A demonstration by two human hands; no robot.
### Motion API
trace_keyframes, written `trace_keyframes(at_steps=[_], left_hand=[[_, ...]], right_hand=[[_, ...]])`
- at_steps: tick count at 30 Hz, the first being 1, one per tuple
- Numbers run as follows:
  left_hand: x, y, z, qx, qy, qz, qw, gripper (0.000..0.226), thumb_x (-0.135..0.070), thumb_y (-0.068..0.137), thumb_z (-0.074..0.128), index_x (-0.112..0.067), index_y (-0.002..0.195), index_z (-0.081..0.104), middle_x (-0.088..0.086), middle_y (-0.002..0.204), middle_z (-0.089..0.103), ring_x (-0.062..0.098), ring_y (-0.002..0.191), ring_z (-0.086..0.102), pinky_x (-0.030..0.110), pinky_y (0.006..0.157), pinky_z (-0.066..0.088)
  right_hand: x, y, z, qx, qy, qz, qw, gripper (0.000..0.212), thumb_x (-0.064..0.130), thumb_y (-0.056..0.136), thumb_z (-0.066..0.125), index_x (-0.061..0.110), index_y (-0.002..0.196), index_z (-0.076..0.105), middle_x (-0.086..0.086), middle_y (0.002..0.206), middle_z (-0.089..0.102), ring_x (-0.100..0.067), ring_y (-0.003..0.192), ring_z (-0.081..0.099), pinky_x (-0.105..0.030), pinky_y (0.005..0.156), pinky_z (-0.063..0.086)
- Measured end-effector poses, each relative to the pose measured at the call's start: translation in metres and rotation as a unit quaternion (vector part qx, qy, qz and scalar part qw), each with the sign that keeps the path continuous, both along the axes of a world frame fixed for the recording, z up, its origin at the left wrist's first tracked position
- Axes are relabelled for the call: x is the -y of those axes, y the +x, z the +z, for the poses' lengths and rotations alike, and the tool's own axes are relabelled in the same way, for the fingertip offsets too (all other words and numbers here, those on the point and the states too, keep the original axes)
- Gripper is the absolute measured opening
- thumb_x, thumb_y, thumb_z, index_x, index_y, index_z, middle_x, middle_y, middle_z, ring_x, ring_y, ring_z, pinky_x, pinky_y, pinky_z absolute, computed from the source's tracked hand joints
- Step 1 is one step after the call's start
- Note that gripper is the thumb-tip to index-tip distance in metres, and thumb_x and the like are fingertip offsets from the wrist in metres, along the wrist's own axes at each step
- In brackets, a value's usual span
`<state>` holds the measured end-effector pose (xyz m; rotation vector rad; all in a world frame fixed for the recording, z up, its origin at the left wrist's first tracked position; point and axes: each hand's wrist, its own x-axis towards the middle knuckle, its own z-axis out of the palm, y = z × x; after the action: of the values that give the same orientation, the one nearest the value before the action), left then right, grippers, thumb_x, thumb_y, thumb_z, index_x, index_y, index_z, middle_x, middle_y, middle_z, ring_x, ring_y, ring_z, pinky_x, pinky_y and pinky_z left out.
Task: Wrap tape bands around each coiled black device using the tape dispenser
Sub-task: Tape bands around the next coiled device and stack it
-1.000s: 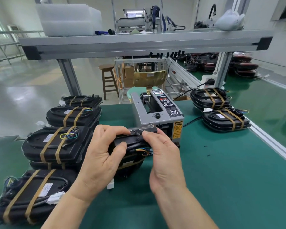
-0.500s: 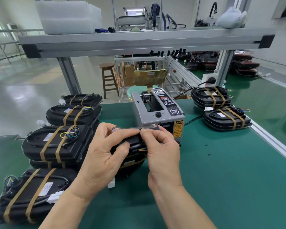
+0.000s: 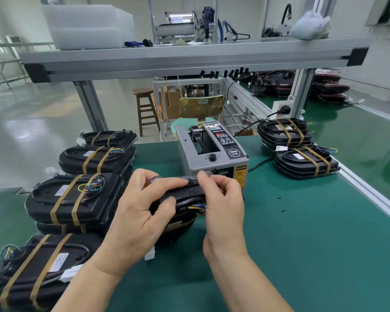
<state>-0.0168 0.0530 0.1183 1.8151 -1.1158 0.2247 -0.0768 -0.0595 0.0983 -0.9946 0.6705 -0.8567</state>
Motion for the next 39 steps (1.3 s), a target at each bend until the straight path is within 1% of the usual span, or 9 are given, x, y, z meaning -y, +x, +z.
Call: trace_keyframes(at_steps=[6, 9, 12, 15, 21, 24, 28, 37, 39], left_hand=[[0.001, 0.002, -0.008, -0.057, -0.056, -0.034, 0.996, 0.034, -0.031, 0.079, 0.057, -0.04, 0.112, 0.05, 0.0, 0.1, 0.056, 0.021, 0.089, 0.057, 0.042, 0.082, 0.05], [0.002, 0.004, -0.012, -0.092, -0.095, -0.046, 0.99, 0.035, -0.03, 0.077, 0.059, -0.043, 0.108, 0.051, -0.009, 0.095, 0.057, 0.014, 0.083, 0.057, 0.029, 0.077, 0.05], [0.001, 0.007, -0.016, -0.15, -0.159, -0.051, 0.974, 0.037, -0.026, 0.074, 0.061, -0.039, 0.108, 0.054, -0.008, 0.092, 0.058, 0.011, 0.082, 0.057, 0.023, 0.076, 0.05], [0.006, 0.008, -0.024, -0.296, -0.265, -0.07, 0.915, 0.04, -0.009, 0.073, 0.058, -0.029, 0.108, 0.058, 0.012, 0.094, 0.056, 0.029, 0.088, 0.053, 0.043, 0.081, 0.044], [0.022, 0.004, -0.046, -0.447, -0.311, -0.071, 0.836, 0.04, -0.008, 0.069, 0.046, -0.022, 0.099, 0.067, 0.015, 0.093, 0.064, 0.026, 0.083, 0.061, 0.035, 0.069, 0.047], [0.022, 0.008, -0.052, -0.431, -0.272, -0.069, 0.858, 0.038, -0.012, 0.07, 0.043, -0.016, 0.089, 0.075, 0.009, 0.093, 0.069, 0.021, 0.09, 0.062, 0.034, 0.08, 0.049], [0.016, 0.016, -0.05, -0.342, -0.224, -0.047, 0.911, 0.038, -0.024, 0.082, 0.049, -0.015, 0.113, 0.068, 0.005, 0.116, 0.069, 0.018, 0.117, 0.057, 0.025, 0.099, 0.04], [0.011, 0.012, -0.054, -0.317, -0.069, -0.077, 0.943, 0.059, -0.039, 0.06, 0.08, -0.039, 0.116, 0.063, -0.006, 0.114, 0.072, 0.01, 0.107, 0.066, 0.019, 0.091, 0.05], [0.008, 0.012, -0.055, -0.327, -0.074, -0.081, 0.939, 0.051, -0.033, 0.061, 0.082, -0.04, 0.109, 0.066, -0.004, 0.112, 0.072, 0.008, 0.102, 0.067, 0.014, 0.083, 0.05]], right_hand=[[0.0, 0.005, -0.003, -0.036, -0.11, -0.025, 0.993, 0.046, 0.032, 0.075, 0.084, 0.037, 0.101, 0.048, 0.008, 0.109, 0.056, -0.008, 0.102, 0.057, -0.022, 0.086, 0.048], [0.012, 0.002, -0.007, 0.041, -0.042, -0.003, 0.998, 0.027, 0.02, 0.089, 0.072, 0.031, 0.106, 0.054, 0.005, 0.103, 0.065, -0.011, 0.094, 0.062, -0.024, 0.083, 0.05], [0.029, -0.009, -0.014, 0.081, -0.032, 0.087, 0.992, 0.02, 0.038, 0.095, 0.061, 0.023, 0.108, 0.062, 0.01, 0.096, 0.071, -0.009, 0.096, 0.064, -0.022, 0.083, 0.049], [0.049, -0.026, -0.028, 0.048, -0.168, 0.221, 0.959, 0.049, 0.055, 0.081, 0.067, 0.029, 0.123, 0.062, 0.013, 0.12, 0.068, -0.002, 0.118, 0.06, -0.024, 0.099, 0.044], [0.068, -0.04, -0.032, -0.073, -0.367, 0.229, 0.899, 0.052, 0.029, 0.071, 0.081, 0.042, 0.116, 0.06, 0.016, 0.113, 0.069, -0.005, 0.107, 0.065, -0.023, 0.093, 0.049], [0.071, -0.043, -0.025, -0.084, -0.415, 0.199, 0.884, 0.054, 0.026, 0.068, 0.081, 0.039, 0.118, 0.064, 0.016, 0.113, 0.066, -0.008, 0.111, 0.062, -0.026, 0.097, 0.049], [0.074, -0.042, -0.02, -0.162, -0.522, 0.157, 0.823, 0.059, 0.03, 0.067, 0.08, 0.035, 0.124, 0.064, 0.023, 0.114, 0.061, -0.006, 0.113, 0.054, -0.038, 0.104, 0.042], [0.064, -0.034, -0.025, -0.227, -0.61, 0.169, 0.74, 0.068, 0.04, 0.073, 0.078, 0.033, 0.136, 0.054, 0.021, 0.126, 0.057, -0.001, 0.121, 0.044, -0.028, 0.113, 0.026], [0.07, -0.037, -0.021, -0.211, -0.56, 0.2, 0.776, 0.062, 0.049, 0.071, 0.073, 0.036, 0.13, 0.059, 0.024, 0.123, 0.057, 0.005, 0.118, 0.047, -0.017, 0.107, 0.031]])
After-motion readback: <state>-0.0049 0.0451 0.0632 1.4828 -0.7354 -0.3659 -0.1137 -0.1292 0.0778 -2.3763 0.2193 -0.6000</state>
